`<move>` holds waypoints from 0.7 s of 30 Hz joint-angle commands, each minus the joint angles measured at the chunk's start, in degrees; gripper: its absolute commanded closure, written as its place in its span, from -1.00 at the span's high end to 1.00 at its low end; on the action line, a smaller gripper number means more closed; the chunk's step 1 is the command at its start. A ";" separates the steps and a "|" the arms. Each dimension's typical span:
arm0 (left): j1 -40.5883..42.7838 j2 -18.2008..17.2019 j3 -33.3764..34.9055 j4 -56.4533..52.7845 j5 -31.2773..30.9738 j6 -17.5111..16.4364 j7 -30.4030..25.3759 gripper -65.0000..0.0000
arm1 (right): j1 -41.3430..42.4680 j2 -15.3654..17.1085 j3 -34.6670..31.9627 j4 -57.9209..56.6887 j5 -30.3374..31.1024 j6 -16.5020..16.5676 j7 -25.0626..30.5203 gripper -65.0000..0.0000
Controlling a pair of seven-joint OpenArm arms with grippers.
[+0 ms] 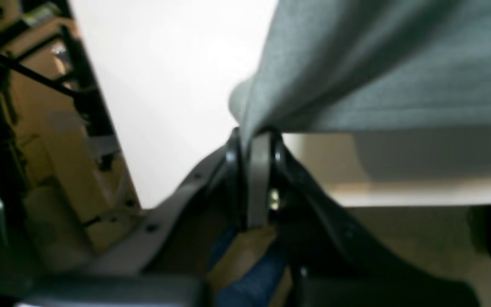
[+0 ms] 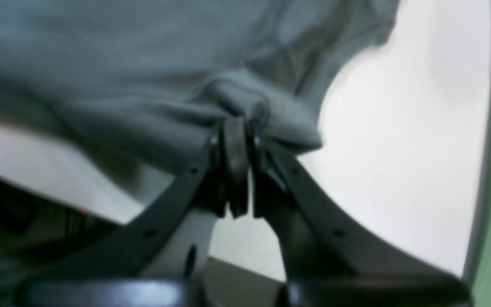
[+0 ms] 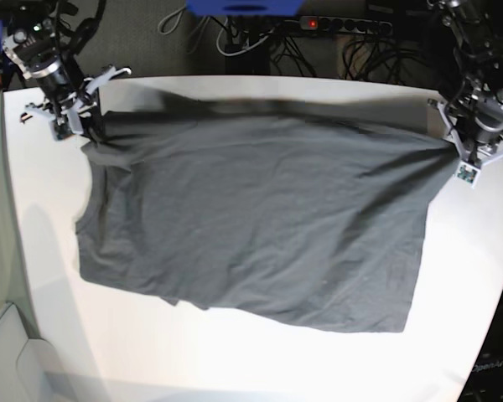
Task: Layout the t-shirt on the table in an organized manner, then fold the t-shirt properly
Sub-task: 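Lower the shirt flat onto the table with both grippers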
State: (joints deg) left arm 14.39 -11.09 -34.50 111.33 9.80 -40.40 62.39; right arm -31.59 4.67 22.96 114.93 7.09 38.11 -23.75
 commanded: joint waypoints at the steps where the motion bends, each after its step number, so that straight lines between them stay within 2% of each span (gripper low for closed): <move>1: -0.28 -1.87 -0.44 0.63 0.79 0.40 1.39 -0.99 | -0.54 -0.31 1.52 1.15 0.34 1.67 1.73 -1.00; 4: -0.02 -2.75 -0.44 0.54 0.88 0.40 2.27 -0.99 | -0.36 -0.84 4.16 1.07 0.25 1.89 1.11 -1.00; 7: 0.07 -4.07 -0.44 -0.95 0.97 0.40 2.44 -0.99 | -0.27 -0.49 5.22 0.89 0.25 1.89 -2.05 -1.00; 14: -0.55 -4.51 -0.36 -4.47 0.97 0.40 2.27 -0.99 | -0.27 1.88 2.93 0.80 0.16 1.89 -9.53 -1.00; 17: -0.55 -4.78 1.84 -4.73 0.97 0.40 2.27 -0.98 | -0.71 1.80 2.93 0.80 0.16 1.89 -10.41 -0.89; 19: -0.02 -6.09 4.22 -4.73 0.97 0.40 2.36 -0.89 | -0.89 1.80 2.75 0.89 0.16 1.89 -10.49 -0.77; 21: 0.07 -6.36 5.27 -4.65 0.97 0.40 2.62 -0.66 | -0.89 1.80 3.02 0.80 0.16 1.89 -10.49 -0.63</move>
State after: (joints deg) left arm 14.46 -16.38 -28.97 105.73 10.09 -40.29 64.58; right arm -32.29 5.87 25.61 114.80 6.66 40.45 -35.42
